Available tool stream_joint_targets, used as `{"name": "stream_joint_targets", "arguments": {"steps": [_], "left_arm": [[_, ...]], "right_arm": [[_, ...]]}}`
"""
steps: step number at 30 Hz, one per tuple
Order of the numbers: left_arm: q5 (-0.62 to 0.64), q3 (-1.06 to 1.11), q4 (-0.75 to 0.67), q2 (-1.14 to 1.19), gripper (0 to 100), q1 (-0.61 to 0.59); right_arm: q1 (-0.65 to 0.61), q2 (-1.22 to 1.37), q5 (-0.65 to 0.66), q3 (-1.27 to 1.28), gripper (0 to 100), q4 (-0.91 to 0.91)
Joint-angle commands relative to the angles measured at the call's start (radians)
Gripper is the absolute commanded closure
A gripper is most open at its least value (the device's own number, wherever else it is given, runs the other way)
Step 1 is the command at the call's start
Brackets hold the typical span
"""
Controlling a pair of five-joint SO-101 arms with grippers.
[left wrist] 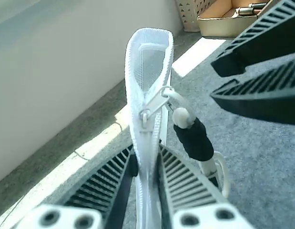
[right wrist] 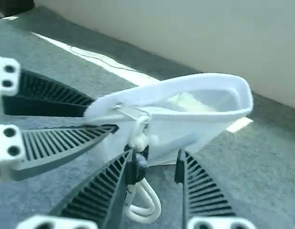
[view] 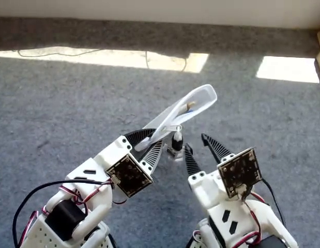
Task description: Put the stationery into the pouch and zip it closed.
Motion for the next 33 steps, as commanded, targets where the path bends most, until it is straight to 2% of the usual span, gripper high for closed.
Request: {"name": "stream_joint_targets", "arguments": {"steps": [1, 17, 19, 22, 33], "left_arm": [[-0.006, -0.022, 0.034, 0.002, 100, -0.028], [-0.006, -0.021, 0.034, 0.002, 100, -0.027], [-0.006, -0.021, 0.035, 0.002, 100, -0.027], [-0.006, -0.021, 0.035, 0.002, 100, -0.027], [-0.008, -0.016, 0.035, 0.002, 100, -0.031]], "right_arm": [[-0.079, 0.025, -0.014, -0.024, 86.8, -0.027], [-0.077, 0.019, -0.012, 0.243, 87.0, -0.334], [-0.067, 0.019, -0.008, 0.260, 90.8, -0.351], [-0.012, 0.019, -0.005, 0.255, 99.5, -0.364], [0.237, 0.024, -0.005, 0.173, 99.2, -0.334]]}}
